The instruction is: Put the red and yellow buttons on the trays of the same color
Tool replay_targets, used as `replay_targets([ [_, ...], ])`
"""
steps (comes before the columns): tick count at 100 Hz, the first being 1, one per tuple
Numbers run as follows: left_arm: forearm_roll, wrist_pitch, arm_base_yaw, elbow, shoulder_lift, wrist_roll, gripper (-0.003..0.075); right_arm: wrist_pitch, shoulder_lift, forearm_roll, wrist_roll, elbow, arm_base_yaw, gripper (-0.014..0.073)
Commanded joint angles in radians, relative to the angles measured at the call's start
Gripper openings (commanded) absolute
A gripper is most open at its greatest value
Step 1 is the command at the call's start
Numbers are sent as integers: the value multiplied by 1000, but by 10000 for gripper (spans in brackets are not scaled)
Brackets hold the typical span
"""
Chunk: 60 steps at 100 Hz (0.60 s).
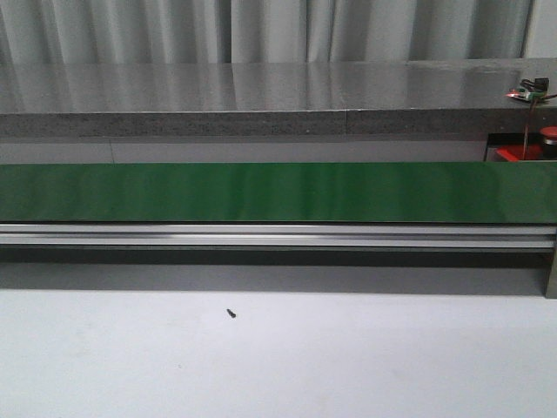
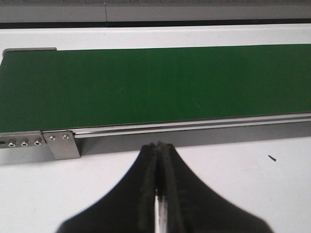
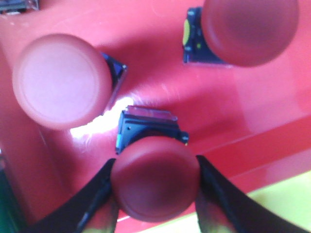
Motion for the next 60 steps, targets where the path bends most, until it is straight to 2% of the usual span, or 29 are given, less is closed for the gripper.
replay_targets([
  [1, -20, -66, -8, -28, -2, -3, -20, -21, -57, -8, -7, -34, -6, 302],
  [8, -20, -66, -8, -28, -2, -3, -20, -17, -57, -8, -7, -40, -6, 377],
  [15, -20, -66, -8, -28, -2, -3, -20, -14, -58, -8, -7, -52, -6, 413],
  [60, -20, -66, -8, -28, -2, -3, -20, 148, -126, -22, -4, -108, 9, 414],
])
